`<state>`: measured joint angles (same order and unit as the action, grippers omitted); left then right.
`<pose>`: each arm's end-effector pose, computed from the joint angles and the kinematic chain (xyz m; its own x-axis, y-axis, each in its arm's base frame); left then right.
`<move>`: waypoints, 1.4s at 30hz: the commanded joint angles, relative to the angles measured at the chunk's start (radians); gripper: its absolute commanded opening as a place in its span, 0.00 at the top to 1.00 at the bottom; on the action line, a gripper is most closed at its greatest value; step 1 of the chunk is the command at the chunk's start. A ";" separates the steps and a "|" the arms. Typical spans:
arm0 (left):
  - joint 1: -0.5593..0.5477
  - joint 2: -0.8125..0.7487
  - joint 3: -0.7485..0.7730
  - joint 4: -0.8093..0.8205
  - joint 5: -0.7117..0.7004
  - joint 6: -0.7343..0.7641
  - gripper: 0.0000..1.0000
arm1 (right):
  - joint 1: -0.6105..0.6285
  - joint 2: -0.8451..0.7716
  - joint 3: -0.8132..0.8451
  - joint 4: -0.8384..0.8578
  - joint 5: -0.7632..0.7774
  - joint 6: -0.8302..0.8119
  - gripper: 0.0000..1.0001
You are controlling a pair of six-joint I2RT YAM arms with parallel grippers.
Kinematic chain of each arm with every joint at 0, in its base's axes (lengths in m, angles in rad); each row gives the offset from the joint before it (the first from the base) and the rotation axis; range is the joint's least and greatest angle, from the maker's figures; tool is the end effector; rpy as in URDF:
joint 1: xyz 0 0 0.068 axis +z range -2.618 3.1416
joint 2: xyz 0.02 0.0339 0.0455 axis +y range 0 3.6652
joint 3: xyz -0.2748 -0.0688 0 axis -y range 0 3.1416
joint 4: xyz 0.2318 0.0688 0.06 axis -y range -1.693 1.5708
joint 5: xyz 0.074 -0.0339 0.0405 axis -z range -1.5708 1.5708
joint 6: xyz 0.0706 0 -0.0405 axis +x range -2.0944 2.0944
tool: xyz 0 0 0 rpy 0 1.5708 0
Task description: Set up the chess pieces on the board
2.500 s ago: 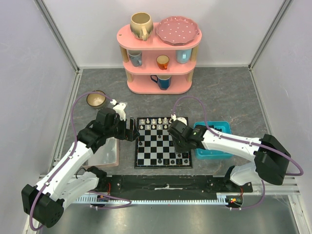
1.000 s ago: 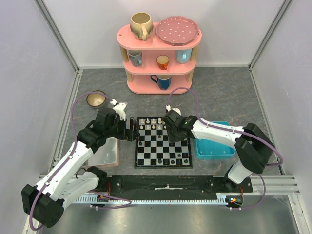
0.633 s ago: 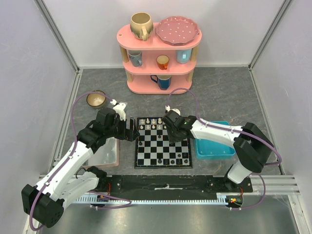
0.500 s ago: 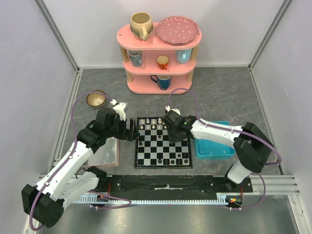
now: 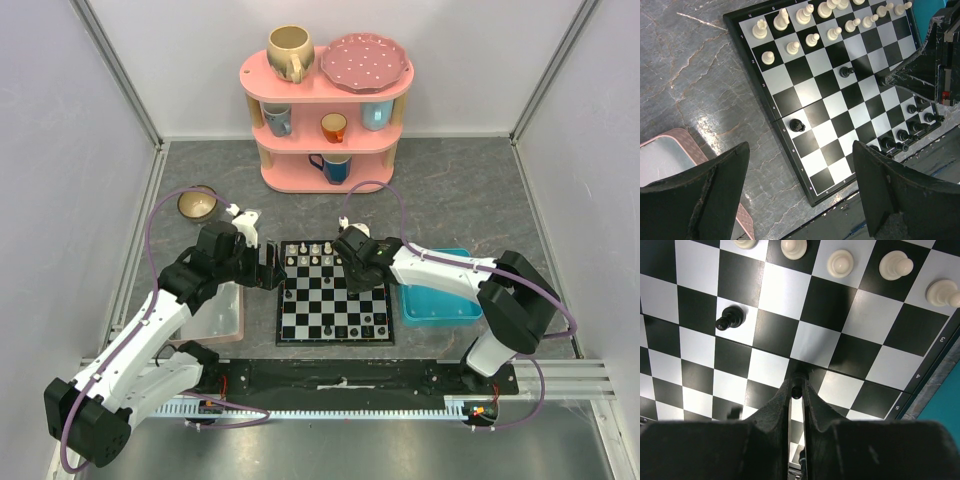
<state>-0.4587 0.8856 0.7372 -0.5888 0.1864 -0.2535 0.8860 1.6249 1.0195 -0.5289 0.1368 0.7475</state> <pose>0.1649 -0.0960 0.2550 -0.7234 0.0824 -0.6854 0.3891 0.8688 -0.3063 0.2102 0.2421 0.1749 -0.9172 -0.0585 -0.3941 -0.1463 0.9695 0.1968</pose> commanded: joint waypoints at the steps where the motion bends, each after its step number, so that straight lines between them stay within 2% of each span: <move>1: -0.005 0.000 0.004 0.032 0.021 0.031 0.11 | -0.001 -0.016 -0.010 0.010 0.006 -0.008 0.83; 15: -0.005 0.001 0.002 0.032 0.021 0.031 0.11 | 0.060 -0.146 -0.091 -0.036 -0.026 0.026 0.85; 42: -0.005 -0.001 0.002 0.032 0.021 0.031 0.11 | 0.128 -0.142 -0.111 -0.062 -0.043 0.052 0.85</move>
<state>-0.4587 0.8856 0.7372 -0.5888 0.1867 -0.2531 1.0065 1.4948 0.9112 -0.5816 0.1013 0.7929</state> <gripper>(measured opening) 0.895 0.156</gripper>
